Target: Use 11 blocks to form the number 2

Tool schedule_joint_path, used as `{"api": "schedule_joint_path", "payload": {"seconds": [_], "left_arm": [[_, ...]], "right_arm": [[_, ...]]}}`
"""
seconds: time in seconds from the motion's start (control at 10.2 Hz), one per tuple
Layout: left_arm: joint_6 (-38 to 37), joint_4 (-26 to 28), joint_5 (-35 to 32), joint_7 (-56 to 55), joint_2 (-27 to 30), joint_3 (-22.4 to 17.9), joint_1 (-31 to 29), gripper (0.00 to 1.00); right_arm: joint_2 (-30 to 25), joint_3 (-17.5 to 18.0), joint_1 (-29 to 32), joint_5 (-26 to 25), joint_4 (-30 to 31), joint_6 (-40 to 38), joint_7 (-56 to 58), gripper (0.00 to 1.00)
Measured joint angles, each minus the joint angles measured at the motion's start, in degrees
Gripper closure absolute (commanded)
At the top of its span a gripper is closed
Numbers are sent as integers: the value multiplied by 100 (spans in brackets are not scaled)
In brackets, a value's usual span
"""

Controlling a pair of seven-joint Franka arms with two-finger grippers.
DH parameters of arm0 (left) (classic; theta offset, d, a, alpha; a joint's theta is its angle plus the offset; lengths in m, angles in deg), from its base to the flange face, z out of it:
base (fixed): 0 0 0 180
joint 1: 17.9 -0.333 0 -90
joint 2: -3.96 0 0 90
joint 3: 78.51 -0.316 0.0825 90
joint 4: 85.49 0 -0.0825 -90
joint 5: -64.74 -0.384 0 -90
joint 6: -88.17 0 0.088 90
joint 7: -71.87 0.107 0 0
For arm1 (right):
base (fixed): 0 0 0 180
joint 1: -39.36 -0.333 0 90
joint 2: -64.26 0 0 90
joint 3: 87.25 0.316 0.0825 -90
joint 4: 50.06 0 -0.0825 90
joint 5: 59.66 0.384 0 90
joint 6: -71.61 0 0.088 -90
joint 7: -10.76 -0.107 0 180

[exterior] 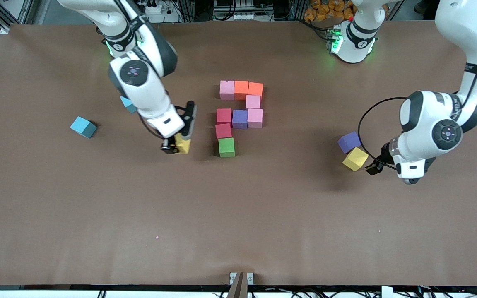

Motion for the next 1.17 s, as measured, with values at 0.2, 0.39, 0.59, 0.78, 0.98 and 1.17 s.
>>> {"api": "schedule_joint_path", "payload": {"seconds": [0.2, 0.39, 0.59, 0.78, 0.98, 1.17], "left_arm": [[33, 72, 4, -378, -76, 46, 54, 0], [168, 77, 4, -588, -276, 70, 211, 0], [277, 72, -2, -601, -403, 69, 264, 0], [368, 73, -23, -599, -538, 51, 254, 0], [371, 72, -61, -577, -577, 36, 218, 0], [370, 75, -210, -577, -587, 27, 180, 0]], "right_arm": [[616, -171, -551, 7, -588, -37, -34, 64], [1289, -1029, -1844, 33, -1419, -28, -201, 64], [1895, -1371, -2570, 298, -2176, -39, -294, 64], [2332, -1426, -2812, 362, -2681, -42, -294, 64], [2579, -1564, -3000, 369, -2890, -52, -290, 63], [2714, -1777, -3240, 391, -2931, -71, -288, 63]]}}
